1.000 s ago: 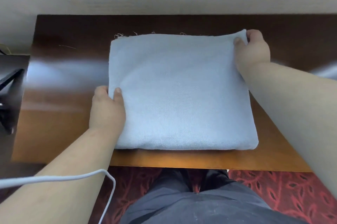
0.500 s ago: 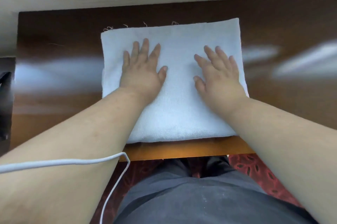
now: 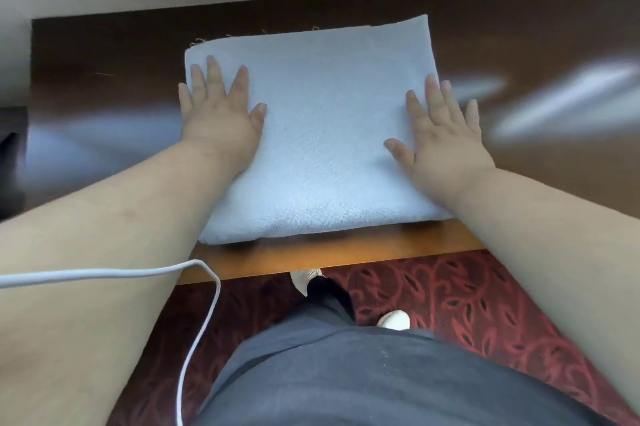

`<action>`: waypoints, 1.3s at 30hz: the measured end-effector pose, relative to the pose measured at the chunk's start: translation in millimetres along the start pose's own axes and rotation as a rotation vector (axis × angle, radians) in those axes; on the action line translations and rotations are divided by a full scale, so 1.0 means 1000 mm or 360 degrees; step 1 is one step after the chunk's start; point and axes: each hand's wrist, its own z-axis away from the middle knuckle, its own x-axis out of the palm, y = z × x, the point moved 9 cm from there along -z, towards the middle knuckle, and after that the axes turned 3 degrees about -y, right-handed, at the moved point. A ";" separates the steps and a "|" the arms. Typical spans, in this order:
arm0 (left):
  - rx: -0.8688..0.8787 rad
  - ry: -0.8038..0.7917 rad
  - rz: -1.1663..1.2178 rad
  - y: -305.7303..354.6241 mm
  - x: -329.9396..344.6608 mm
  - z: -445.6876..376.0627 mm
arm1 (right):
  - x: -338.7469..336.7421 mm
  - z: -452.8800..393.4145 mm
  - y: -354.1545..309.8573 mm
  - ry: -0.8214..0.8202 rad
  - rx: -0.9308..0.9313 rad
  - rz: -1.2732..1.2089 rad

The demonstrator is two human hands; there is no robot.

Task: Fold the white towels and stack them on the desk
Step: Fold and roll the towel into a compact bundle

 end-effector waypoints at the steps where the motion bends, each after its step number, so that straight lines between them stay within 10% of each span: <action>1: 0.0138 0.0046 0.0019 0.013 -0.001 0.018 | -0.001 0.014 -0.013 0.0046 -0.0169 0.0042; 4: 0.0509 0.0027 0.0060 0.047 0.017 0.094 | 0.027 0.055 -0.013 -0.0181 -0.0324 0.0042; 10: 0.0177 -0.0163 0.0046 0.005 0.050 0.139 | 0.042 0.073 0.027 -0.0248 -0.0225 -0.0009; 39: 0.0285 0.0070 -0.0051 0.026 0.057 0.209 | 0.058 0.132 0.036 -0.0019 -0.0512 0.0407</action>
